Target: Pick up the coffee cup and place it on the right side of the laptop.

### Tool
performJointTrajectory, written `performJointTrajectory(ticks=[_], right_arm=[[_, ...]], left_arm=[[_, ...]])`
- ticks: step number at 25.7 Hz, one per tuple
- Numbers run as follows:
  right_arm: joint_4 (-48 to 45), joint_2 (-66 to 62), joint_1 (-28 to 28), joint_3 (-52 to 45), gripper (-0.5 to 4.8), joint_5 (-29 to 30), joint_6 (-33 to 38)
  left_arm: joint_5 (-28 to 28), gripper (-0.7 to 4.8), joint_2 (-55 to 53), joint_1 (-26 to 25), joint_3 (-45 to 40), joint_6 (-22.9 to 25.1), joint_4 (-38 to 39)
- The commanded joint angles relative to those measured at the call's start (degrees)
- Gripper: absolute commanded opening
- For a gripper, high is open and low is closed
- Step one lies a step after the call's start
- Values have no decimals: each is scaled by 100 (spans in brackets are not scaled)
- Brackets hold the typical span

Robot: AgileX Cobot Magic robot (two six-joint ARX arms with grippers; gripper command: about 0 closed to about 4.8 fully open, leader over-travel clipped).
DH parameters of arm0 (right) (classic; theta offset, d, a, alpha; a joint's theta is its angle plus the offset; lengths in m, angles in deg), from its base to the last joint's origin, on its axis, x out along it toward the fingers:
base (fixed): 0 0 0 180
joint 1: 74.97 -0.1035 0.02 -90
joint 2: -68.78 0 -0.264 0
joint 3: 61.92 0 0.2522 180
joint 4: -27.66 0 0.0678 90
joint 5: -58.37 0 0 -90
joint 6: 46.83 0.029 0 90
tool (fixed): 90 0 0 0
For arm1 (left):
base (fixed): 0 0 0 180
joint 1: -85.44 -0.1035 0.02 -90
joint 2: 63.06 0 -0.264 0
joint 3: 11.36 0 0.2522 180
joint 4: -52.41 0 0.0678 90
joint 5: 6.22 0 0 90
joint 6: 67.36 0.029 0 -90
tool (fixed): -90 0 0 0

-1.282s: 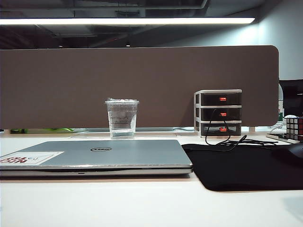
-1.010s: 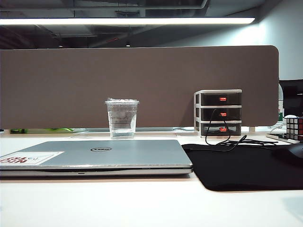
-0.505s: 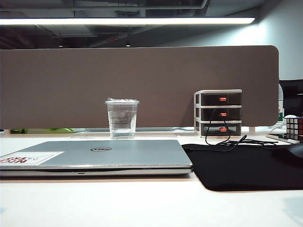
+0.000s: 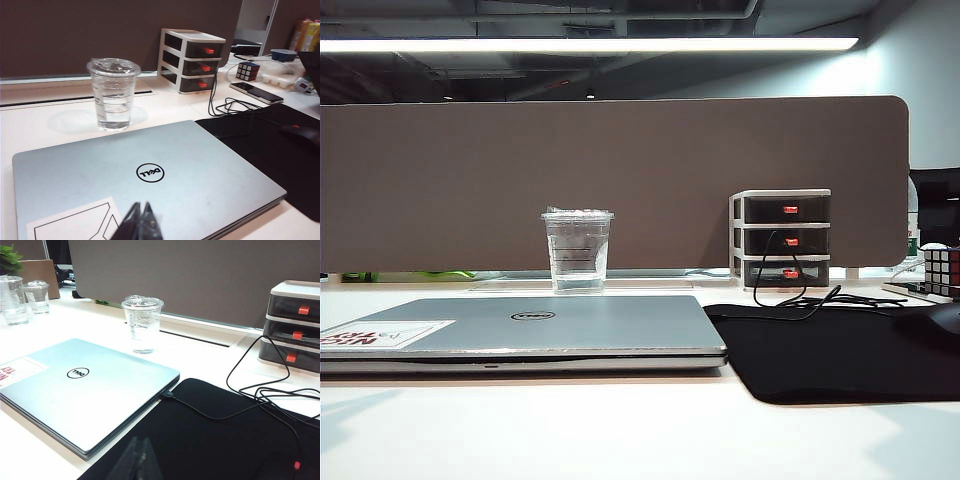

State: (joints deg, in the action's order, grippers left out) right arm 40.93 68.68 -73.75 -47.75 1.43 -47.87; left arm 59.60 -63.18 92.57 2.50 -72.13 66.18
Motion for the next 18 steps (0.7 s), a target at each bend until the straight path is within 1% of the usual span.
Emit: performJointTrajectory(ticks=[1, 4, 8, 10, 11, 12, 13, 15, 16, 17, 18], right_arm=[[-63, 2, -2, -33, -1, 31, 15], [-61, 0, -2, -33, -1, 31, 15], [-61, 0, -2, -33, -1, 31, 15], [-63, 2, -2, -33, -1, 31, 15], [-63, 2, -2, -33, -1, 31, 15], [-61, 2, -2, -33, -1, 31, 15], [-61, 2, -4, -33, -1, 31, 15], [-63, 2, -4, -33, -1, 31, 15], [-61, 2, -4, -33, -1, 31, 15], [-63, 0, -4, -33, -1, 31, 15], [-61, 0, -4, -33, -1, 33, 17]], left_arm=[[-57, 34, -2, -9, 33, 140, -125], [-70, 62, -2, -9, 33, 140, -282], [70, 62, -2, -9, 33, 127, -651], [98, 62, -2, -9, 33, 59, -710], [101, 64, -2, -9, 33, -57, -754], [101, 81, -2, -9, 33, -146, -785], [103, 115, -2, -9, 33, -197, -807], [131, 230, -2, -9, 33, -192, -828], [256, 295, -2, -9, 33, -203, -835], [304, 326, -2, -7, 33, -251, -852], [341, 341, -2, -7, 33, -282, -881]])
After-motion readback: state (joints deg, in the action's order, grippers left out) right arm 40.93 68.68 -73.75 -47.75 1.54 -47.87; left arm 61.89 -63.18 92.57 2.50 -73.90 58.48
